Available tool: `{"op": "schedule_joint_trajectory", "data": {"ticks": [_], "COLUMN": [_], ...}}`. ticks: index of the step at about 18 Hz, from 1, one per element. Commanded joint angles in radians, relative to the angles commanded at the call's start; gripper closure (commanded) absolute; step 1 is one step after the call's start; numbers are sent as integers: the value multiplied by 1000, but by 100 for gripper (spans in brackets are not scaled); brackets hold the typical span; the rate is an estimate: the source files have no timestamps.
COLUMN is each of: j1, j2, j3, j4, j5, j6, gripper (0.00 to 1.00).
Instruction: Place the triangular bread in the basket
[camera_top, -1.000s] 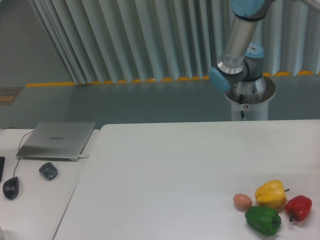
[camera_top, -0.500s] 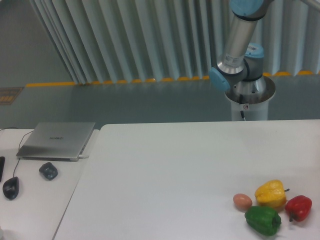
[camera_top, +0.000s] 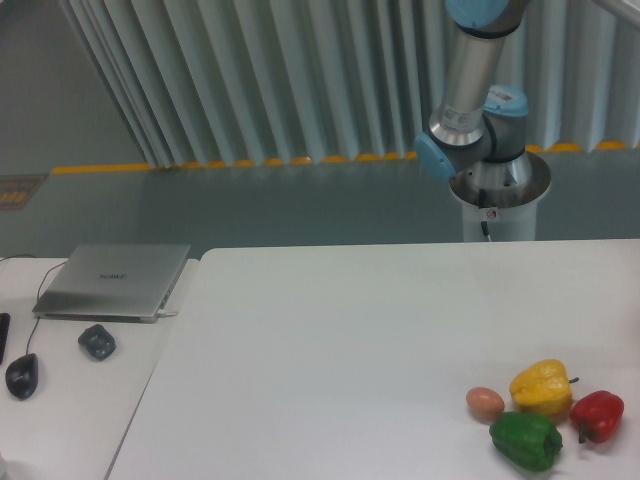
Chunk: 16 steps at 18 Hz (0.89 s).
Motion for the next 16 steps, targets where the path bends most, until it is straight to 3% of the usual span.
{"op": "schedule_joint_trajectory", "data": {"ticks": [9, 13, 16], "j1": [-134, -137, -150], "j2": [18, 21, 28], "j3": [-28, -46, -101], "j4": [-18, -23, -40], "j5": [6, 6, 5], "j6": [-172, -189, -281], "gripper": [0, 0, 0]}}
